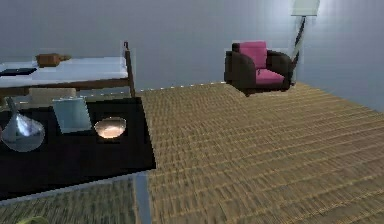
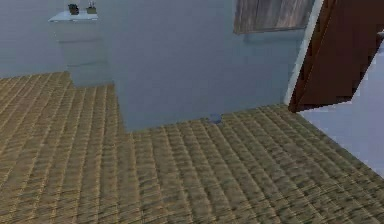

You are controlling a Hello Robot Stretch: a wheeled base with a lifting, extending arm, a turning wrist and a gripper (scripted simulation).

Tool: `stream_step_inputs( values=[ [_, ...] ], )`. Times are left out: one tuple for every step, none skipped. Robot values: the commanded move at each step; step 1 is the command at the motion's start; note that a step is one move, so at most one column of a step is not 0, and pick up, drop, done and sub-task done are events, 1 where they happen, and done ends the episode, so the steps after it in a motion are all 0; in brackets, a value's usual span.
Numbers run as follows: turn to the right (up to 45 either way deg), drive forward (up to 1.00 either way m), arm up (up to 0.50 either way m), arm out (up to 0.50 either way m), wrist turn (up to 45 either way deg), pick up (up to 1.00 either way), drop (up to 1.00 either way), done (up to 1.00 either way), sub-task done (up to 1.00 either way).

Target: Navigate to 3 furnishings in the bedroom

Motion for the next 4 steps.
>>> stream_step_inputs(
  values=[
    [30.0,0.0,0.0,0.0,0.0,0.0,0.0,0.0,0.0],
    [0.0,0.65,0.0,0.0,0.0,0.0,0.0,0.0,0.0],
    [12.0,0.0,0.0,0.0,0.0,0.0,0.0,0.0,0.0],
    [0.0,0.3,0.0,0.0,0.0,0.0,0.0,0.0,0.0]
  ],
)
